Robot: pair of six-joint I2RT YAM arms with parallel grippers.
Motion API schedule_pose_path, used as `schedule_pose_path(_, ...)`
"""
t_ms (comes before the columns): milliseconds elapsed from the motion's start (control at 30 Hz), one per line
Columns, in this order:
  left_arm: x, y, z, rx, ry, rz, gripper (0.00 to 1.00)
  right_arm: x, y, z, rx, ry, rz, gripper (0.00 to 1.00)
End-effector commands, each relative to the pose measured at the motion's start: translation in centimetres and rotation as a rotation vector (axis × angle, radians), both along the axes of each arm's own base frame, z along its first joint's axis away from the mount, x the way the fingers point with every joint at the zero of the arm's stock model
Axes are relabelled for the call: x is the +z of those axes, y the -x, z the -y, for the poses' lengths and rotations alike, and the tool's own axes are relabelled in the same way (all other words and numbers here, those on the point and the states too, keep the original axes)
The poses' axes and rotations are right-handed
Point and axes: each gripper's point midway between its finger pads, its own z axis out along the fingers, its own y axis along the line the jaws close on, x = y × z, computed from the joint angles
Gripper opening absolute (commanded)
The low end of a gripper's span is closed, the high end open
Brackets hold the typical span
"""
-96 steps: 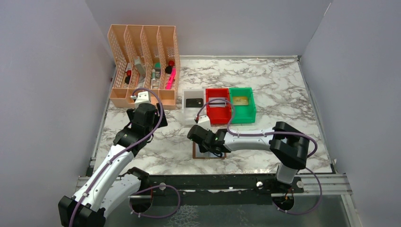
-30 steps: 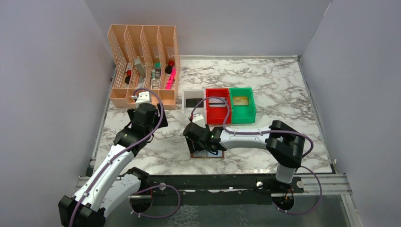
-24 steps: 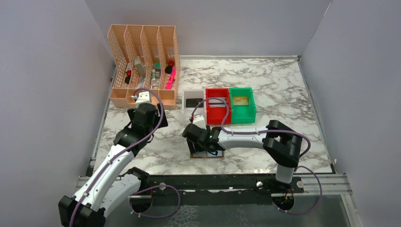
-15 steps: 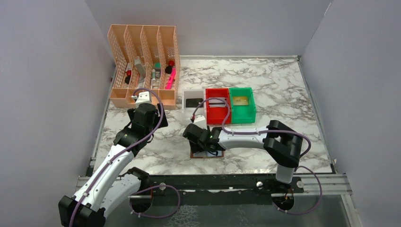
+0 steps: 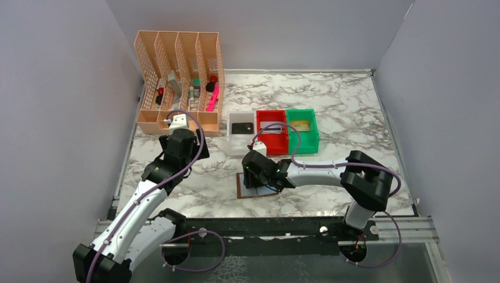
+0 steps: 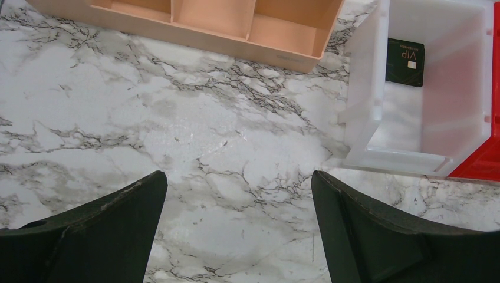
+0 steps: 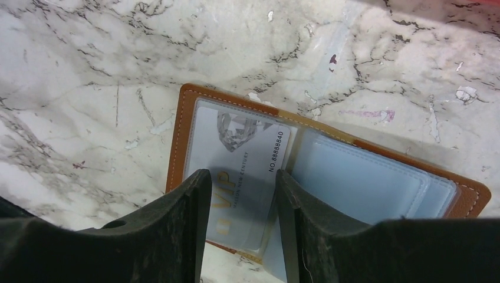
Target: Take the credit cards out of the card holder
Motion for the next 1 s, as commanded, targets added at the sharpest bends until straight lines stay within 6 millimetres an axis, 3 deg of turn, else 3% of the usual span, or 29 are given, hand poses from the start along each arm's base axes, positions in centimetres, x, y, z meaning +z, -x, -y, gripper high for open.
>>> schedule_pose_path(0,0.1,-0.2,0.3,-0.015,0.014,0.013,0.95,-1.4,1.6,0.2,0.025,-0.052,-0.101,0.49)
schedule_pose_path(133,0.0,-0.2,0.3,-0.017,0.013,0.01,0.95,-1.6,1.3,0.6,0.018,-0.014,-0.094,0.5)
schedule_pose_path(300,-0.1,-0.2,0.3,-0.018,0.012,0.005,0.95,-1.2,0.5,1.2,0.009,0.047,-0.06,0.67)
schedule_pose_path(500,0.0,-0.2,0.3,-0.016,0.01,0.01,0.95,-2.0,0.1,2.0,-0.004,0.173,-0.032,0.71)
schedule_pose_path(800,0.0,-0.3,0.3,-0.018,0.011,0.007,0.95,-3.1,0.1,3.2,-0.044,0.371,0.045,0.72)
schedule_pose_path(967,0.0,-0.3,0.4,-0.02,0.012,0.008,0.95,-3.0,0.3,2.8,-0.04,0.349,0.04,0.61)
